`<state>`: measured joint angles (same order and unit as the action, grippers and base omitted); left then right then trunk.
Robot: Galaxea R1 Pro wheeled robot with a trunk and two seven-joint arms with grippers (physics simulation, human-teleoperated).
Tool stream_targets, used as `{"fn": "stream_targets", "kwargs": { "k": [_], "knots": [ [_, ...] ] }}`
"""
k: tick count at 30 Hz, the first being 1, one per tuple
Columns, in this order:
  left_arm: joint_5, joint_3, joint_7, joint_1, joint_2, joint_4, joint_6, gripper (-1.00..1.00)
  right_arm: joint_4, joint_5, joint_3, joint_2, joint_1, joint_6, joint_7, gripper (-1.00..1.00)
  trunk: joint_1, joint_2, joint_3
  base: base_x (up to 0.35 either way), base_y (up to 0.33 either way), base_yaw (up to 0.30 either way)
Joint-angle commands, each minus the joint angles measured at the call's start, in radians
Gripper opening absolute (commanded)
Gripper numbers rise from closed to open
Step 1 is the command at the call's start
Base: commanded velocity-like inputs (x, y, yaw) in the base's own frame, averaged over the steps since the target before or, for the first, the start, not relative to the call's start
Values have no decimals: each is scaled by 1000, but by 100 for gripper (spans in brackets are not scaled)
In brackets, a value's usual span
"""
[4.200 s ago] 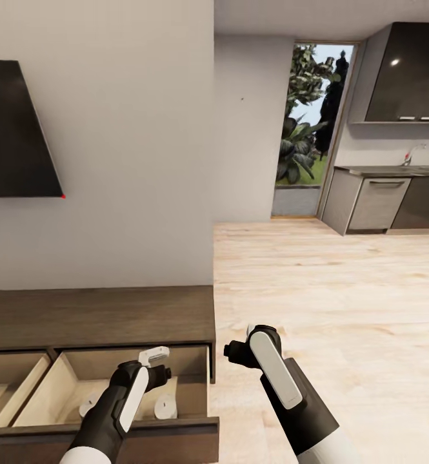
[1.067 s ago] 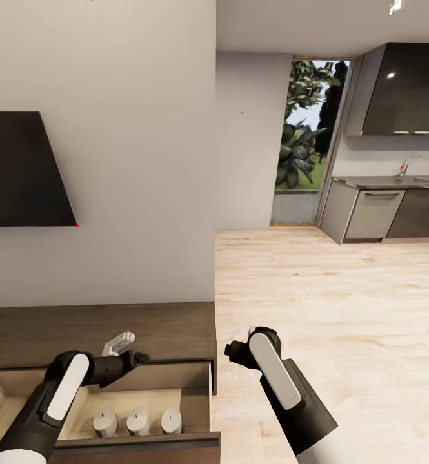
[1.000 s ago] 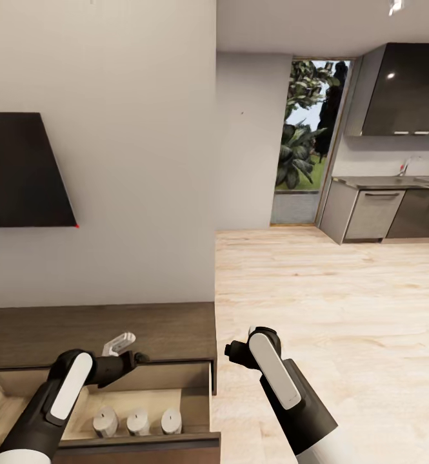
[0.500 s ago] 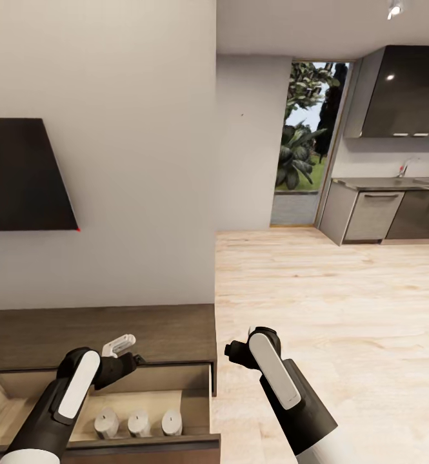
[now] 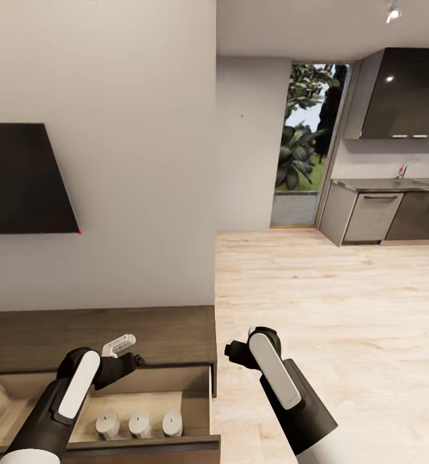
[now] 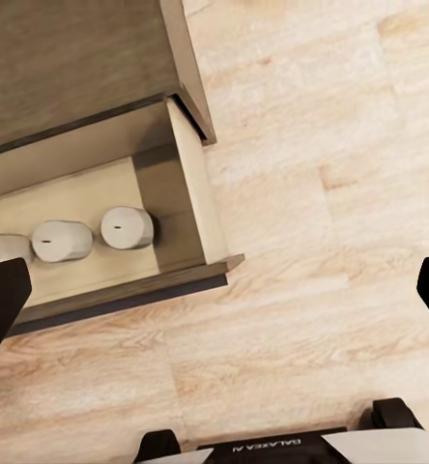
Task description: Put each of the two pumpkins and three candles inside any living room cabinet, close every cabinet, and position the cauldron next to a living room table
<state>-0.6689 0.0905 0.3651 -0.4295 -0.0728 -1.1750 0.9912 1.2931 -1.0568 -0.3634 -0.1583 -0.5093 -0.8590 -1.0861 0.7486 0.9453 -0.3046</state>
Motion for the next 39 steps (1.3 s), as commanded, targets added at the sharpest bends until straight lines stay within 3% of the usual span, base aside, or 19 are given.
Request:
{"fn": "stream_targets", "kwargs": {
  "k": [1,17,20,28,39],
  "knots": [
    [0,0,0,0,0,0,0,100,0,0,0,0,0,0,0,100,-4,-7,3,0,0,0],
    [0,0,-7,0,-1,0,0,100,0,1,0,0,0,0,0,100,-65,-119,53,0,0,0],
    [-1,-3,-7,0,11,5,-3,100,-2,3,-6,-13,-2,3,3,100,-77,-140,63,0,0,0],
    [0,-14,-6,0,27,5,-3,100,-2,2,-2,-16,-2,3,8,100,-107,-196,88,0,0,0],
    [0,-17,-6,0,30,5,-5,100,-9,3,-8,-16,-2,3,9,100,-149,-273,122,0,0,0]
  ]
}}
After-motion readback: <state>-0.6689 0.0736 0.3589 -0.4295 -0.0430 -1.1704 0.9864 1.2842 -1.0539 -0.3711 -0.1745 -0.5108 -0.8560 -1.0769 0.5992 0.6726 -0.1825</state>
